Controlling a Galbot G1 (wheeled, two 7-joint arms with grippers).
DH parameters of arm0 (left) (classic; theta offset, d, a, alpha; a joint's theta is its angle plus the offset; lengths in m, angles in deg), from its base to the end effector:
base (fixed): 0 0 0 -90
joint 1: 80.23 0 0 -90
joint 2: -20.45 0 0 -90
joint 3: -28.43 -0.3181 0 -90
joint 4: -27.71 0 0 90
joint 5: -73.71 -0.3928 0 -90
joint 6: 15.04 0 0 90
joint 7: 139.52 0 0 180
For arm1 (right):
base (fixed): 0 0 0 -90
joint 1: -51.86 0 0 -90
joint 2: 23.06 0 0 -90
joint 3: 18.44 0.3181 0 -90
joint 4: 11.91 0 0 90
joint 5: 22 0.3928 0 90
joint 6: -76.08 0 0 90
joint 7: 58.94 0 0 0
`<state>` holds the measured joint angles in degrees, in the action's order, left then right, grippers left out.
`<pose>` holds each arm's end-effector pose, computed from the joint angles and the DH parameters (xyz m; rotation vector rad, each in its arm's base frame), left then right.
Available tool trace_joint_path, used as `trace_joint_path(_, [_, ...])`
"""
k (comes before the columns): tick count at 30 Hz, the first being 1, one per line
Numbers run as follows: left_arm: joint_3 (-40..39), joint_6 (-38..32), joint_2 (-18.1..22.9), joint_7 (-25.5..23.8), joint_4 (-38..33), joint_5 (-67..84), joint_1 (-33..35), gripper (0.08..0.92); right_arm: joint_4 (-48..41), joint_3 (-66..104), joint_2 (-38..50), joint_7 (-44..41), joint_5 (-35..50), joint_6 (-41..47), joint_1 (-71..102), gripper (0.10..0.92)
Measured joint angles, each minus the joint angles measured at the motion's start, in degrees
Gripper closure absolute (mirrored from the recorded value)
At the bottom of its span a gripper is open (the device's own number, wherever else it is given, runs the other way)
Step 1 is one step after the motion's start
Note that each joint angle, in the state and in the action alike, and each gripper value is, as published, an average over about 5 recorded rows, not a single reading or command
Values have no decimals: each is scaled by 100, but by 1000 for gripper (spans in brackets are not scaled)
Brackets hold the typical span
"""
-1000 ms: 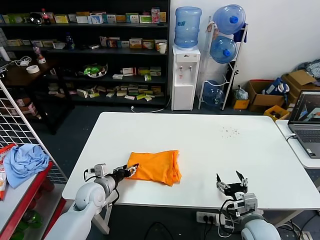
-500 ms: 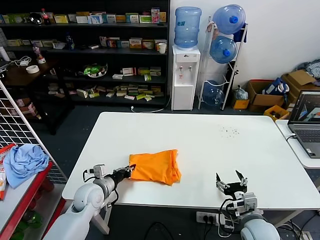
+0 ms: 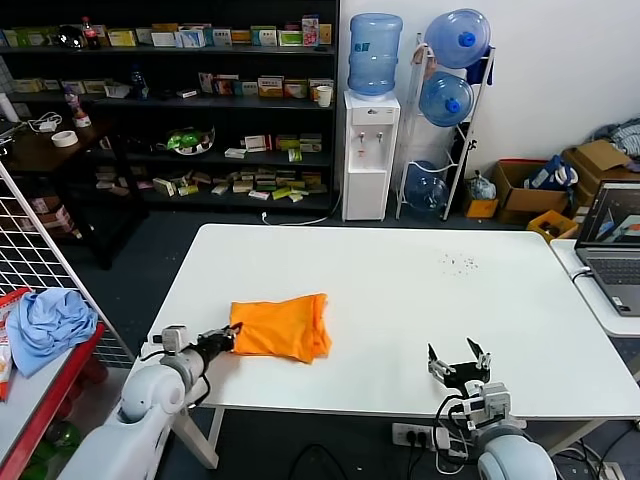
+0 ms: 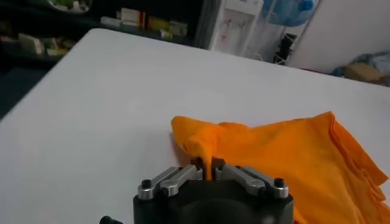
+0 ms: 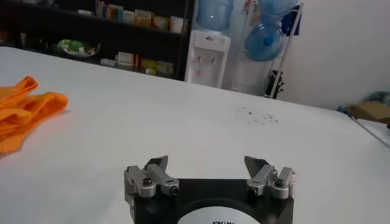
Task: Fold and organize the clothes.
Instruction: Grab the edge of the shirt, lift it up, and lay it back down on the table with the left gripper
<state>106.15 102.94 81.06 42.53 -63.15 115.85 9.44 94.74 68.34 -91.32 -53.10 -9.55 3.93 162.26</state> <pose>0.3856 0.0804 -0.3108 -0.2628 -2.5255 0.2140 0.2829 -0.0565 -0.3173 0.0590 -2.7360 0.2369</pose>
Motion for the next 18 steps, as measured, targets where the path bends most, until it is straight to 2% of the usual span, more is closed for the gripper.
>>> trace_joint_path(9, [435, -215, -719, -33, 265, -813, -125, 844, 10, -85, -6, 0, 25, -1, -77, 203])
trace_joint_path(18, [633, -692, -1362, -57, 835, -2217, -322, 844, 65, -90, 30, 0, 88, -9, -92, 203])
